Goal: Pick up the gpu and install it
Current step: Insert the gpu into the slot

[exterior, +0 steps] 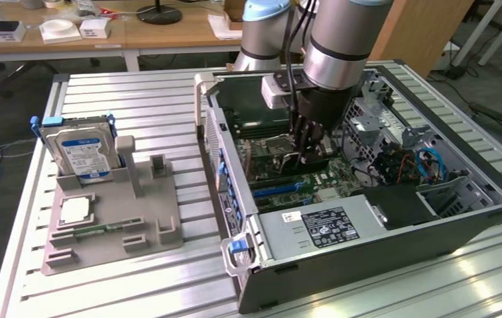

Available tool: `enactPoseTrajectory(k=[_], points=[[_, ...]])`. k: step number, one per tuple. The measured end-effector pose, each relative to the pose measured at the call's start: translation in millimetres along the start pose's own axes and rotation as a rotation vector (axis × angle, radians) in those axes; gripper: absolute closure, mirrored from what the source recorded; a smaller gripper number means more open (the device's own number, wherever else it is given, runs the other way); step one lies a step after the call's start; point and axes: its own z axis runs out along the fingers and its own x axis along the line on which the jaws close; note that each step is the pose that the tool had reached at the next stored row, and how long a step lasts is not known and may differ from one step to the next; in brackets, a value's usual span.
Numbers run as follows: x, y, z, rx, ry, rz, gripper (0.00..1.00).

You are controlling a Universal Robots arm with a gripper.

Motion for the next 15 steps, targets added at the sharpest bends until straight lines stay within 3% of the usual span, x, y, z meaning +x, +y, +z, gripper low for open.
enactPoseTrajectory(k=[8,15], points=[[0.4,0.2,10.6,0.0,-0.0001,0.0,0.74],[0.5,1.9,13.3,0.0,0.0001,0.0,0.74]])
